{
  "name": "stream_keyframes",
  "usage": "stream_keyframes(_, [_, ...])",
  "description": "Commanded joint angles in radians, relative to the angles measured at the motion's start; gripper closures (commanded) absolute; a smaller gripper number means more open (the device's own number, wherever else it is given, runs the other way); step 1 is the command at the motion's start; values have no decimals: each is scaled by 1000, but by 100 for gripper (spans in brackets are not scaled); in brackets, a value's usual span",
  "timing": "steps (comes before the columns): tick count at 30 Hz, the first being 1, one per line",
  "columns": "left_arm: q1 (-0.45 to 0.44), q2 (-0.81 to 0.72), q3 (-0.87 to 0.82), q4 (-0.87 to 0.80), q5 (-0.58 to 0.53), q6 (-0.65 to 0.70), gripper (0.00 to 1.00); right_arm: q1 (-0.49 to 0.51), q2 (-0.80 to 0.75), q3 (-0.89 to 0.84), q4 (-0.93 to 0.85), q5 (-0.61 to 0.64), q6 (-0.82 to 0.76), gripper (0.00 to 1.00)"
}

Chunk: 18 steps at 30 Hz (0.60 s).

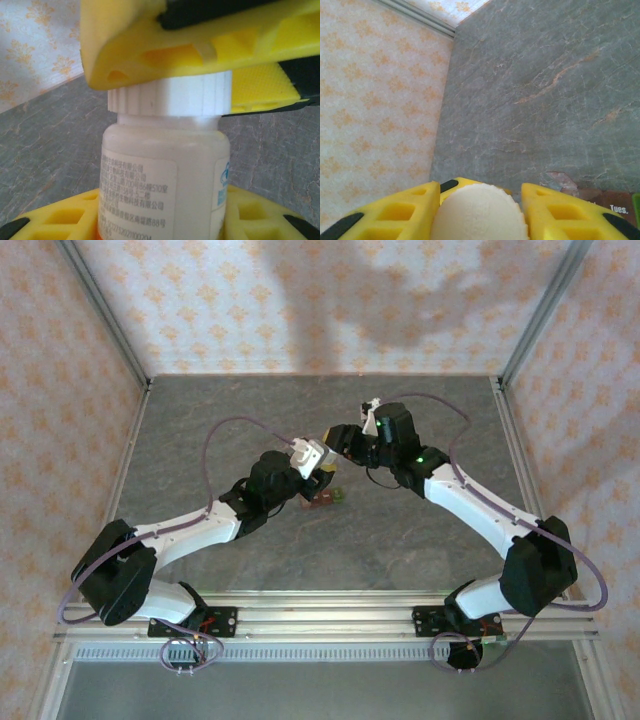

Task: Sort the pills into containers

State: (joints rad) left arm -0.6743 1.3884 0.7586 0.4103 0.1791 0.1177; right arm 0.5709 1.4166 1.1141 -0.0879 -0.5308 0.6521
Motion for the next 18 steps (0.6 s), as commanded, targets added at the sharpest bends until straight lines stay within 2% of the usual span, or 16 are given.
stream_keyframes(1, [-5,-2,30,55,5,-22,100,6,-23,-25,-7,-21,-49,65])
stream_keyframes(7, [3,-20,28,38,55,-51,100,-11,-36,-44,28,-68,-195,68])
stream_keyframes(12, [34,-49,30,1,219,-100,100,-82,-53,-77,75,-214,-352,68])
stream_keyframes(14, [41,-58,26,-11,276,-119,100,-109,-54,-85,88,-283,-377,68])
stream_keyframes(18, [49,-62,14,-5,335,-148,100,-121,-53,-76,62,-332,-405,68])
